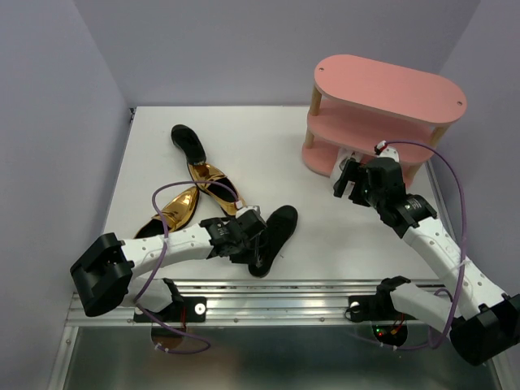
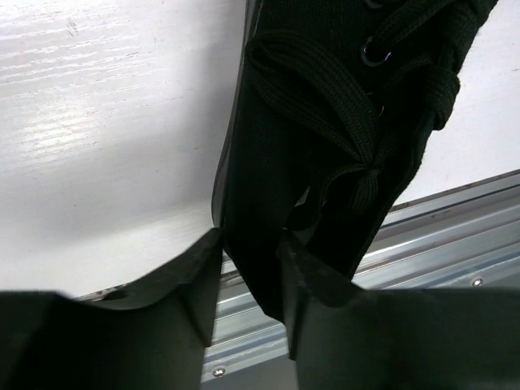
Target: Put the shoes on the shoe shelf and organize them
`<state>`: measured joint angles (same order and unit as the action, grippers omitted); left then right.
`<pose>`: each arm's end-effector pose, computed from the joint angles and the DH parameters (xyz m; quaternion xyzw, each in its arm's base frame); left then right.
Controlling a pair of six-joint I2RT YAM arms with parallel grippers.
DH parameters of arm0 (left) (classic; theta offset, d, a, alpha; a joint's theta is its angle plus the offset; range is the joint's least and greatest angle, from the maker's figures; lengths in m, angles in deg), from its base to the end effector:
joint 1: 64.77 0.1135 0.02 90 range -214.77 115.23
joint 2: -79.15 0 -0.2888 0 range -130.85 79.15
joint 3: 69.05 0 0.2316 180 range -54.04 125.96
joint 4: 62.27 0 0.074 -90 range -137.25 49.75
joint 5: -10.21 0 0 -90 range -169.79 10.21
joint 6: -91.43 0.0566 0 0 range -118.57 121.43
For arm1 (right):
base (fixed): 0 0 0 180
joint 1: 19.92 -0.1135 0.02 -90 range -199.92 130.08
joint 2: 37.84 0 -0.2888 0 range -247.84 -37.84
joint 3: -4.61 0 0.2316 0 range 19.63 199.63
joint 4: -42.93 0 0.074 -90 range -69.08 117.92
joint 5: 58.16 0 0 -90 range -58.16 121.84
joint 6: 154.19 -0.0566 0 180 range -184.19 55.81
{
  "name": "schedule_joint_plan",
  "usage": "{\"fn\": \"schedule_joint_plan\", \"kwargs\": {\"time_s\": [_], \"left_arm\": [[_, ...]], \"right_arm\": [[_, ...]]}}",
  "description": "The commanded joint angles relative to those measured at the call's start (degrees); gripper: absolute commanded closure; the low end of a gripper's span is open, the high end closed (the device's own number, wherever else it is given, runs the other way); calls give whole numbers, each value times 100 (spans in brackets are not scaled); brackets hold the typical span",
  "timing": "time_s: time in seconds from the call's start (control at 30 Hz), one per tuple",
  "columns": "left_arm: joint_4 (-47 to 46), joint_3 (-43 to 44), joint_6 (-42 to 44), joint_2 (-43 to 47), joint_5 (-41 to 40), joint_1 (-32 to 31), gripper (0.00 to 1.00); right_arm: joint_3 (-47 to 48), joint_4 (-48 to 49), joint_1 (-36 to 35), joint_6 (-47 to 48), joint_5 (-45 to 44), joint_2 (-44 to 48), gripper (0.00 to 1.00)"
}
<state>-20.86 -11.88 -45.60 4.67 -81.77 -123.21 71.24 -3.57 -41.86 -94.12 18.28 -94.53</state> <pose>0.1229 -0.1963 0.2113 0.0911 0.9585 -0.2044 0.1765 0.1841 0.0599 0.3180 0.1147 0.8811 0.1004 0.4476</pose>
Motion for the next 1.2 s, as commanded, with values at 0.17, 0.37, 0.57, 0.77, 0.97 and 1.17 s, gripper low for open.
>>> {"fn": "schedule_joint_plan", "kwargs": {"time_s": [0.17, 0.37, 0.57, 0.77, 0.97, 1.17], "left_arm": [[288, 171, -43, -32, -75, -151, 37], [130, 74, -70, -76, 48, -212, 34], [226, 310, -88, -93, -101, -239, 70], [542, 978, -70, -128, -540, -239, 100], [858, 2006, 88, -356, -979, -230, 100], [1307, 2920, 299, -620, -1200, -221, 100]], "right_arm": [[77, 222, -21, -12, -182, 158, 0], [112, 213, -21, -30, -155, 97, 0], [147, 231, -21, -13, -173, 114, 0], [147, 196, -21, -4, -191, 158, 0], [235, 37, -21, 31, -375, 298, 0], [349, -165, -21, 14, -805, 588, 0]]}}
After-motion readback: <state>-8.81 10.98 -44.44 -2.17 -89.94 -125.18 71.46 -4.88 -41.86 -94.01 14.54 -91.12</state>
